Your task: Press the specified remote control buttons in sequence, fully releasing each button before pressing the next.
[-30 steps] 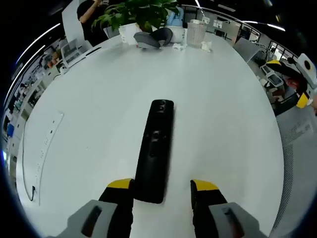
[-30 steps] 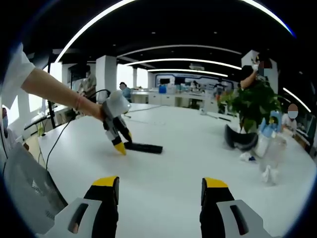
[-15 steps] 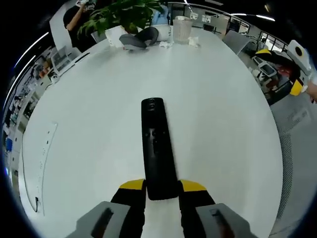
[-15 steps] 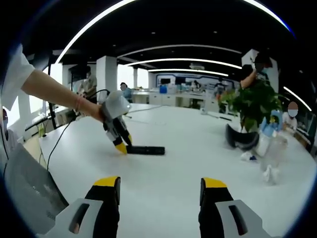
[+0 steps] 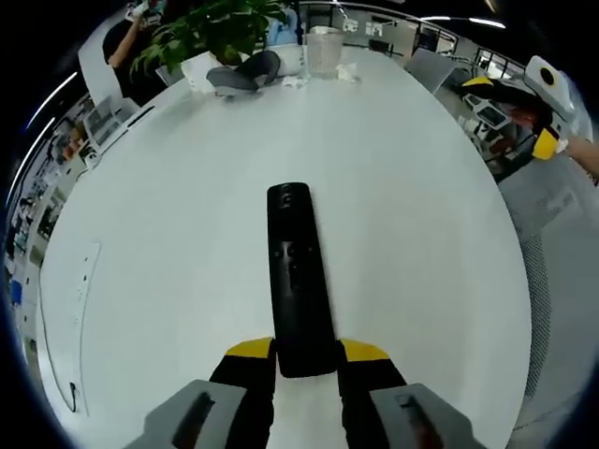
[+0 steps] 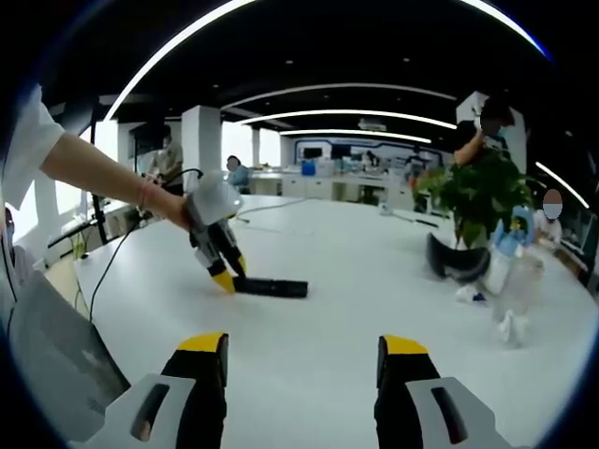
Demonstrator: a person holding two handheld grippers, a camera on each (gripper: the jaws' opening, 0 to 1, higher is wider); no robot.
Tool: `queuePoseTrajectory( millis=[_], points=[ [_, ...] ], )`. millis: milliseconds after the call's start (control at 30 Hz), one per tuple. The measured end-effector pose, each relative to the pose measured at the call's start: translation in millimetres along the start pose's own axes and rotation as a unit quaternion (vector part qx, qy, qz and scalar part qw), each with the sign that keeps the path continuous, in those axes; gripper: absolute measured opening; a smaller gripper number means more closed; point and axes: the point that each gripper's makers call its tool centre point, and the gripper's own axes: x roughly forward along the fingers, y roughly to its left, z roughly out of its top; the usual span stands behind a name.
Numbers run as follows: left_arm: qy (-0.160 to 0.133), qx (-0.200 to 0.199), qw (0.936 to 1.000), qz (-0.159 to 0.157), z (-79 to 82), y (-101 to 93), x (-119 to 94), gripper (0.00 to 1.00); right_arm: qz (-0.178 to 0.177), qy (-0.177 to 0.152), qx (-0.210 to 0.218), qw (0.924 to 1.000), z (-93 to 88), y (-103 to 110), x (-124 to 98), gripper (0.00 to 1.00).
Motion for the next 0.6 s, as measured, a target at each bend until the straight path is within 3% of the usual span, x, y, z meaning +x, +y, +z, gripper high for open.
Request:
queuePoseTrajectory(
  millis=[600],
  points=[
    [-0.002, 0.028, 0.9995, -0.014, -7.7, -14.4, -4, 0.25, 0.006, 0.006, -0.004, 1.0, -1.5, 1, 2, 0.62]
  ],
)
